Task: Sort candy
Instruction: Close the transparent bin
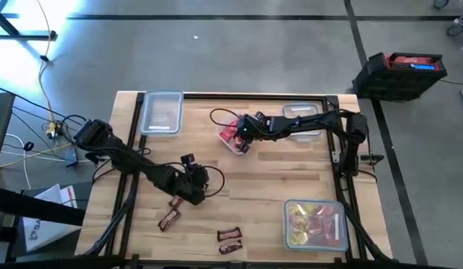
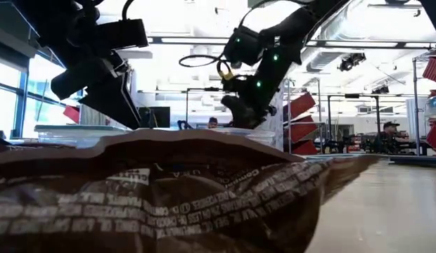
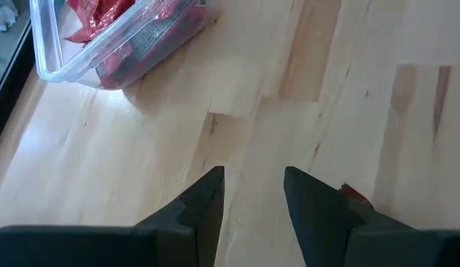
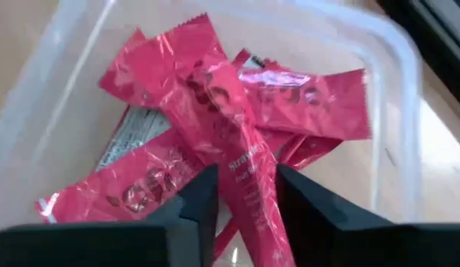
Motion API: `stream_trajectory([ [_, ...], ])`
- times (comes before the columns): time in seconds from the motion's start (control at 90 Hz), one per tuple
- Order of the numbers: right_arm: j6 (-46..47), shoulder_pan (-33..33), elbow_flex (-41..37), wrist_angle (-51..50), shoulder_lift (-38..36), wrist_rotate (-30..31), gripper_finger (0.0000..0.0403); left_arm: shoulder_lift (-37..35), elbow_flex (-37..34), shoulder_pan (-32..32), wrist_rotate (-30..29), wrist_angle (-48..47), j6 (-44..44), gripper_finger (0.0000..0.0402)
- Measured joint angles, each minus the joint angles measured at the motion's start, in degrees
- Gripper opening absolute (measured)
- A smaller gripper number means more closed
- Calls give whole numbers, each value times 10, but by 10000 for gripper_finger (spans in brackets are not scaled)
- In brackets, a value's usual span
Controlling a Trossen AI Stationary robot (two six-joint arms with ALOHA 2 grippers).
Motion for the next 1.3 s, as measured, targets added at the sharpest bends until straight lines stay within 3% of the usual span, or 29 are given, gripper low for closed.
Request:
stream_trajectory([
  [0.211, -2, 14, 45, -113, -42, -13, 144, 0, 0, 0, 0, -1, 0, 126],
  [0.311, 0, 30, 45, -191, -82, 24, 144, 0, 0, 0, 0, -4, -1, 126],
  [0.389, 27, 39, 27, -244, -124, 51, 144, 0, 0, -2, 1, -7, -7, 126],
  [0.589, 140, 43, -81, -303, -271, 53, 144, 0, 0, -8, 4, -8, -15, 126],
  [0.833, 203, 74, -267, -189, -428, 52, 144, 0, 0, -6, 1, 17, -12, 126],
  [0.956, 195, 92, -343, -100, -444, 74, 144, 0, 0, -3, 1, 42, 13, 126],
  [1.056, 133, 114, -389, -4, -425, 93, 144, 0, 0, 1, 0, 62, 28, 126],
  [1.156, 108, 132, -415, 68, -394, 173, 144, 0, 0, 4, 0, 67, 41, 126],
  [1.3, 126, 128, -422, 89, -337, 314, 144, 0, 0, 4, -1, 66, 41, 126],
])
